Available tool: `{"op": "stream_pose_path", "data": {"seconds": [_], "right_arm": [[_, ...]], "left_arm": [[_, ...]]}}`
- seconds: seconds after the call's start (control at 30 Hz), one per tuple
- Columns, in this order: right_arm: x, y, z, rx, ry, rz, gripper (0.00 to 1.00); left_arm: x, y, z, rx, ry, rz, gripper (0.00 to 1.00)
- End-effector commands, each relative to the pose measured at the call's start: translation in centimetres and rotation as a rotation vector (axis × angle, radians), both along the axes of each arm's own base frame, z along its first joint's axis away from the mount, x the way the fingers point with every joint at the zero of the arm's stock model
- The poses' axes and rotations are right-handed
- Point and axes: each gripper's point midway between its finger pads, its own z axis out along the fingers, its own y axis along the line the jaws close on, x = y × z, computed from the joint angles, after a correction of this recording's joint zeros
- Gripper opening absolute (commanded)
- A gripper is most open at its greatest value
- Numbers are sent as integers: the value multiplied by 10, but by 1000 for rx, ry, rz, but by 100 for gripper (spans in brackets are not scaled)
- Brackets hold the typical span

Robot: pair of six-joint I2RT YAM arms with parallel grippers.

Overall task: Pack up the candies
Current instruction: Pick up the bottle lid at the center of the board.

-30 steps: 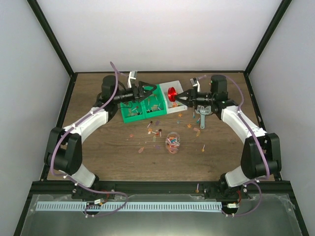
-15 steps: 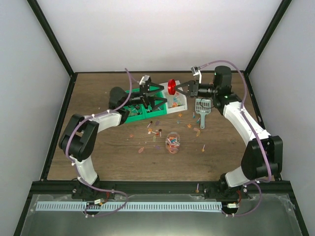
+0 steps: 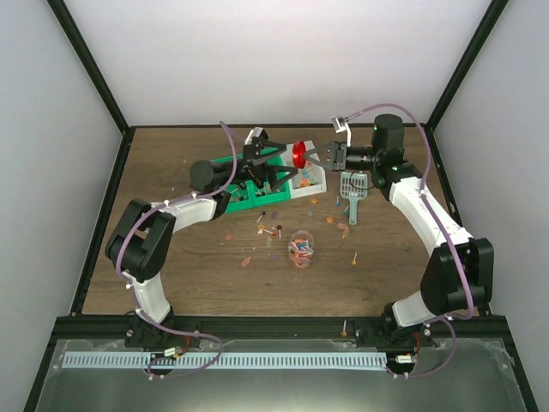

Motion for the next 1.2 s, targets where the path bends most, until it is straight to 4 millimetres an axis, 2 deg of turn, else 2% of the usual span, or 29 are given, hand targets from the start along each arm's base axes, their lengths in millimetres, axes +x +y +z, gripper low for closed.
{"op": "stream_pose_path", "data": {"seconds": [0.0, 0.23, 0.4, 0.77, 1.17], "right_arm": [[-17, 2, 25, 18, -97, 54, 1], [-25, 3, 17, 2, -66, 86, 1], [-30, 2, 18, -4, -78, 90, 1], [-26, 3, 22, 13, -75, 100, 1], [-25, 2, 18, 9, -61, 105, 1]], "left_arm": [[-1, 2, 16, -31, -12, -5, 100], [2, -16, 16, -1, -31, -48, 100], [-4, -24, 19, -5, -43, -76, 100], [-12, -20, 11, -3, -21, -71, 100], [-7, -21, 7, -9, -15, -61, 88]]}}
